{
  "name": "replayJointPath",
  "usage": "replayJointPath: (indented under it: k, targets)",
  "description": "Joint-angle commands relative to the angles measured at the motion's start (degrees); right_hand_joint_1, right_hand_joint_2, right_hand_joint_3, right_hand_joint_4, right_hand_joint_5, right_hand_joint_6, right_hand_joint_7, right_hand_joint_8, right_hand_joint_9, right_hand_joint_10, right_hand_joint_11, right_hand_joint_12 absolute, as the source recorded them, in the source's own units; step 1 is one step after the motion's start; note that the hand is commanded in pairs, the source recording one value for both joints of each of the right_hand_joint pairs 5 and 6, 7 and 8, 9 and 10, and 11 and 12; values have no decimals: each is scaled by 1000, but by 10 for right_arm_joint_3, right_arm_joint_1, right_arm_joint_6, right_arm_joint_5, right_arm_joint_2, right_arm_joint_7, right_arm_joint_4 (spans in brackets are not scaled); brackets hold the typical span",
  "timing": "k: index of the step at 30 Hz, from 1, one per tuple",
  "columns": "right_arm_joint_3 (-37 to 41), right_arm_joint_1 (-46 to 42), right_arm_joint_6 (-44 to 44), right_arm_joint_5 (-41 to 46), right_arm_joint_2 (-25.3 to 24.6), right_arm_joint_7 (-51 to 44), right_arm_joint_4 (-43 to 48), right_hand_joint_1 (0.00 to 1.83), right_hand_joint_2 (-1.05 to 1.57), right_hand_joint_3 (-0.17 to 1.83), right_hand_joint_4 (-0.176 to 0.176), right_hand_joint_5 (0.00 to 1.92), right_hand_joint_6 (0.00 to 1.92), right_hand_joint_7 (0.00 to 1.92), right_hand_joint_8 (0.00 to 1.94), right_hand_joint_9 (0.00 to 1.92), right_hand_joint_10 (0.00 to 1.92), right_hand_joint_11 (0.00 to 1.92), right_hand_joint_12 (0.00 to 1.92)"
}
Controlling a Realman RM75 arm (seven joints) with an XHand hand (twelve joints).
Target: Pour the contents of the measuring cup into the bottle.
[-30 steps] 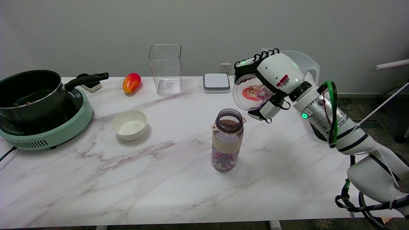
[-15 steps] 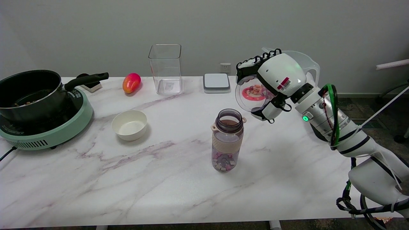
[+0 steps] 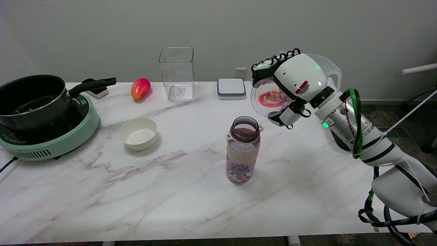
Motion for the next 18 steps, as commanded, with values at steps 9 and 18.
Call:
replayJointPath:
  k: [9,18]
  targets:
    - [-32,16,18,-10,7,-36,-1,1608,527,1038,0,1417,1417,1428,1428,1325,1325,1144,1144]
    - [-38,27,18,-44,12,-38,0,1607,545,1015,0,1441,1441,1433,1433,1332,1332,1150,1150]
